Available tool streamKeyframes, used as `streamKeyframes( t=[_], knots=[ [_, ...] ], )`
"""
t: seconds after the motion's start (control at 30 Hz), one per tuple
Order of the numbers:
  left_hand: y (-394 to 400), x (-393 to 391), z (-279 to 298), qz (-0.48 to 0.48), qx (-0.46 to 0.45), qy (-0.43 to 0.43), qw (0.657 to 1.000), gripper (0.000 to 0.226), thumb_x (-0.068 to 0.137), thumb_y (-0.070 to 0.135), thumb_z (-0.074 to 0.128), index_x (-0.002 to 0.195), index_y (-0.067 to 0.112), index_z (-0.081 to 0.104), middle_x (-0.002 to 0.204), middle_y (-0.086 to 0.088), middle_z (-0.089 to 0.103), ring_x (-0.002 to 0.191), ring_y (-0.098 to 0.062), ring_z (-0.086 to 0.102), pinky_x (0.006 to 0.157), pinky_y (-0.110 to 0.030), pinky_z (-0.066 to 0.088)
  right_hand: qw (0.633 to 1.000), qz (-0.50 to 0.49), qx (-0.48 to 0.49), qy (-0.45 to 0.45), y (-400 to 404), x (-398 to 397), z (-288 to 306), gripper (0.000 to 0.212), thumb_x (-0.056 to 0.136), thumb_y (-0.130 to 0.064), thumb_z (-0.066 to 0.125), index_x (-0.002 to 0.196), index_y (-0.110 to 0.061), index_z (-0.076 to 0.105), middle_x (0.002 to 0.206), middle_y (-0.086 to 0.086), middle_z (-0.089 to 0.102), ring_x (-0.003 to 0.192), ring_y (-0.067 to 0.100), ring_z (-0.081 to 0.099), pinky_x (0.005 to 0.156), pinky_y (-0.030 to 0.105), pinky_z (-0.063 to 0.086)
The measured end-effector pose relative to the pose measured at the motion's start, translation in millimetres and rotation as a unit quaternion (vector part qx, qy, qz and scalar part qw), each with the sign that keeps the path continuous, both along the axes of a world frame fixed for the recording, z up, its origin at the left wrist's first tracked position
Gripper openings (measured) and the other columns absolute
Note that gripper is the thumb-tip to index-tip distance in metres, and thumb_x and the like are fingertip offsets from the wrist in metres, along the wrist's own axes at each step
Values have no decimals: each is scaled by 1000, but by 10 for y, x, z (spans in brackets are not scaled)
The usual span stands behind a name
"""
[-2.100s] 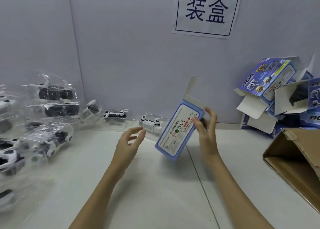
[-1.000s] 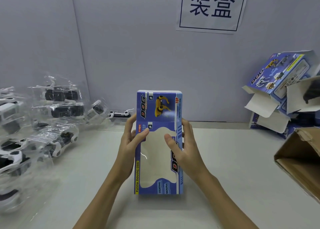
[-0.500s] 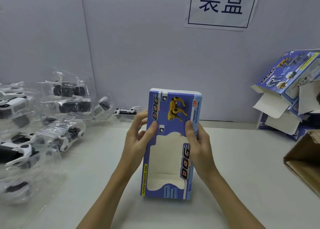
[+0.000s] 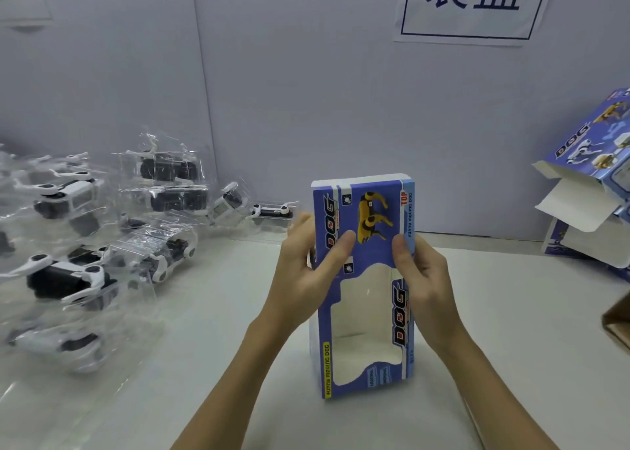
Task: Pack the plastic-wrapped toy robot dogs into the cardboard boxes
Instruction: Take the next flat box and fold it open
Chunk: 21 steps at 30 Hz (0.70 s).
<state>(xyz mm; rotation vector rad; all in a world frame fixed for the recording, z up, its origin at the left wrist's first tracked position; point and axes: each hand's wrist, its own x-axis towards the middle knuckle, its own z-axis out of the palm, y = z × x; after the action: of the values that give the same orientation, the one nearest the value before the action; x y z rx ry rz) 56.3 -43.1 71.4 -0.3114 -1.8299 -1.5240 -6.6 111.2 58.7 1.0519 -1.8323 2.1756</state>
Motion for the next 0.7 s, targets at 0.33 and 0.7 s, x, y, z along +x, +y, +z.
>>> streamKeyframes(
  t=[0.33,0.7],
  knots=[
    [-1,-72,-91,15,32,23,999,49,86,78,59,103,36,76,119,13,69,123,-33,63,86,-59,59,999,-26,-32,1,-5,37,-14,17,96,-53,52,98,-46,68,100,4,76,92,30,75,69,42,64],
    [-23,-177,-204,9,68,50,996,67,94,36,69,151,33,34,140,-10,54,129,-34,60,91,-45,62,961,-133,58,237,-58,-132,-190,60,105,-19,62,158,-35,37,163,-3,29,150,25,39,95,33,60]
  ],
)
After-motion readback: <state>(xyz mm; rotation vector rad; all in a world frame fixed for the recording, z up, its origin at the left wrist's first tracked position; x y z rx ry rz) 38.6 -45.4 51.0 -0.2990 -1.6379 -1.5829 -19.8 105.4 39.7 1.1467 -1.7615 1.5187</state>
